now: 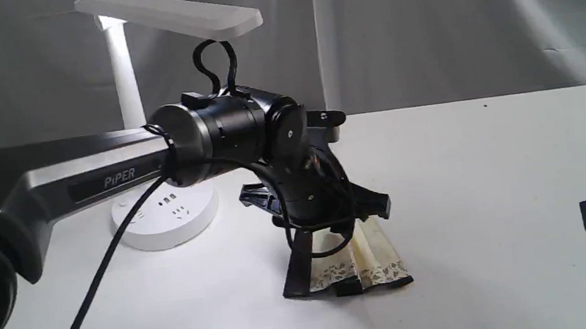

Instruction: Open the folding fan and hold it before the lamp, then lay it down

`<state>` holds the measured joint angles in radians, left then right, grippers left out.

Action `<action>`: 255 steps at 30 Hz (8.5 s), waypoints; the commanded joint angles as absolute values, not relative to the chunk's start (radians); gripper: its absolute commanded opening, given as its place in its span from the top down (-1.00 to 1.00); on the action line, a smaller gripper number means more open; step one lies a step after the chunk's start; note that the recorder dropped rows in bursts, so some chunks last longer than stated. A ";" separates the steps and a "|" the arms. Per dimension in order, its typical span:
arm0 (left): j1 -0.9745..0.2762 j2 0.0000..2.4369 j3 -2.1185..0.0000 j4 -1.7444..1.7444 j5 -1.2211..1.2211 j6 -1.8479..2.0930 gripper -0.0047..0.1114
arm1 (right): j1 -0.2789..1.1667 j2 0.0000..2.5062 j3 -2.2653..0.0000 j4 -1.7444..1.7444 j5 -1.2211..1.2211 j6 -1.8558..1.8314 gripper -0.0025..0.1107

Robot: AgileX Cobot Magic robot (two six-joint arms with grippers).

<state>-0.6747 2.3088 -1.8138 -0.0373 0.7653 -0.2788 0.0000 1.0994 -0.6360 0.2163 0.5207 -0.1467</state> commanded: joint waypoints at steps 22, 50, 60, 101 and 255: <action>-0.679 2.358 -1.818 -0.072 0.768 -0.290 0.07 | 0.000 1.102 -0.642 0.221 0.509 -0.156 0.42; -0.679 2.368 -1.818 0.097 0.585 -0.322 -0.20 | 0.000 1.102 -0.642 0.221 0.504 -0.155 0.42; -0.726 2.419 -1.818 0.235 0.619 -0.375 -0.17 | 0.000 1.102 -0.642 0.221 0.500 -0.155 0.42; -0.737 2.361 -1.819 -0.129 0.993 1.147 0.07 | 0.000 1.102 -0.642 0.221 0.500 -0.155 0.42; -0.737 2.105 -1.780 -0.142 1.135 -0.112 0.24 | -0.170 2.134 -1.474 1.092 1.221 -0.683 0.96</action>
